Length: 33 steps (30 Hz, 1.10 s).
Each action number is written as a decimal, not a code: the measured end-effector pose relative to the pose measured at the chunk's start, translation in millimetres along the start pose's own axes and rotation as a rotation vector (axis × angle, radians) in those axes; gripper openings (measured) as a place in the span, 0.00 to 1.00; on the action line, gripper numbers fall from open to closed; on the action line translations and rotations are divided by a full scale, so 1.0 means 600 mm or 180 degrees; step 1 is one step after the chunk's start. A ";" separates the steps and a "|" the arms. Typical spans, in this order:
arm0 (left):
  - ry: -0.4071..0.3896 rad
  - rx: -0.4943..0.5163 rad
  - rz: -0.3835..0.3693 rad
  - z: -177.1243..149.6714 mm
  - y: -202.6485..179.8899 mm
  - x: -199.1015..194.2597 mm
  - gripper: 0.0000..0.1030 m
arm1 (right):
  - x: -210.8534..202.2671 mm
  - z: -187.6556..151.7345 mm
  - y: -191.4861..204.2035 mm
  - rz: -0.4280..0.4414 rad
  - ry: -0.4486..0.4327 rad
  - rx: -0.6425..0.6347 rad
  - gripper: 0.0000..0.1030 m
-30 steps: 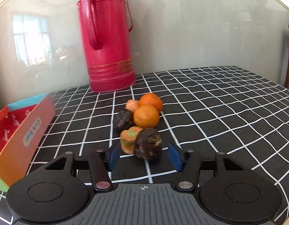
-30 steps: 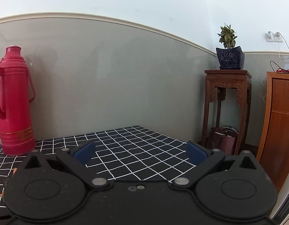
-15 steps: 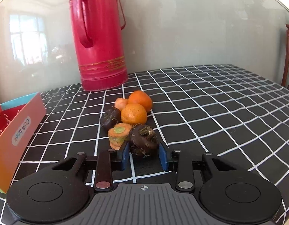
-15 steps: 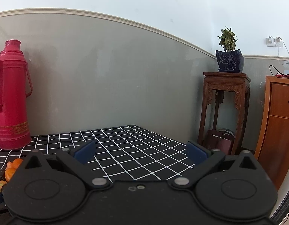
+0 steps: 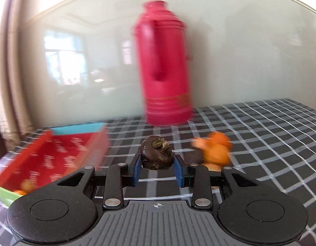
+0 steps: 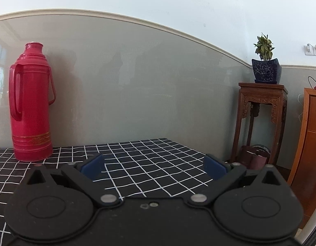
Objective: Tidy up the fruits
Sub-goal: 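Carry the mangosteen into the red box and open the left gripper, then grasp a cut carrot piece with the right gripper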
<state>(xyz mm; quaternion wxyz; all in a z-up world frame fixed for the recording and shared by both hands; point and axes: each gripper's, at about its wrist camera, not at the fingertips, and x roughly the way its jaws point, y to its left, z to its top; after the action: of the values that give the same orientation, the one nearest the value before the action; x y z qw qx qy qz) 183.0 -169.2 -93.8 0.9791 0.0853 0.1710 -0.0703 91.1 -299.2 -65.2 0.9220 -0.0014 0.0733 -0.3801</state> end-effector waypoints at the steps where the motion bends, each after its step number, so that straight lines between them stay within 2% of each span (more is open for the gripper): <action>1: -0.0015 -0.0038 0.0098 0.003 0.019 -0.001 0.33 | -0.002 0.001 0.007 0.0031 -0.0006 -0.0004 0.94; 8: 0.0205 -0.0448 0.0679 0.004 0.154 0.020 0.33 | -0.015 0.002 0.058 0.0274 -0.0012 -0.0088 0.94; 12: 0.0358 -0.0546 0.0879 -0.006 0.205 0.036 0.33 | -0.023 0.002 0.086 0.0433 -0.0016 -0.0145 0.94; 16: 0.0635 -0.0699 0.0861 -0.022 0.239 0.053 0.33 | -0.030 0.003 0.110 0.0546 -0.0034 -0.0211 0.94; 25: 0.0504 -0.0777 0.0850 -0.022 0.265 0.030 0.35 | -0.038 0.005 0.138 0.0715 0.0005 -0.0203 0.94; 26: 0.0467 -0.0798 0.0888 -0.021 0.268 0.023 0.42 | -0.039 0.004 0.140 0.0736 0.0008 -0.0206 0.94; 27: 0.0428 -0.0825 0.0933 -0.020 0.276 0.017 0.58 | -0.040 0.004 0.143 0.0753 0.0013 -0.0213 0.94; 29: 0.0293 -0.0874 0.1090 -0.020 0.290 0.001 0.75 | -0.044 0.002 0.149 0.0801 0.0025 -0.0217 0.94; 33: 0.0144 -0.0863 0.1304 -0.021 0.313 -0.023 0.81 | -0.047 -0.001 0.169 0.0896 0.0078 -0.0229 0.94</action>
<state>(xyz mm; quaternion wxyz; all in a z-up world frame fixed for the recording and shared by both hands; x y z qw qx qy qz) 197.3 18.1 -73.7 0.9713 -0.0125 0.1798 0.1552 142.2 -207.4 -67.6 0.9646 -0.0196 0.0975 -0.2442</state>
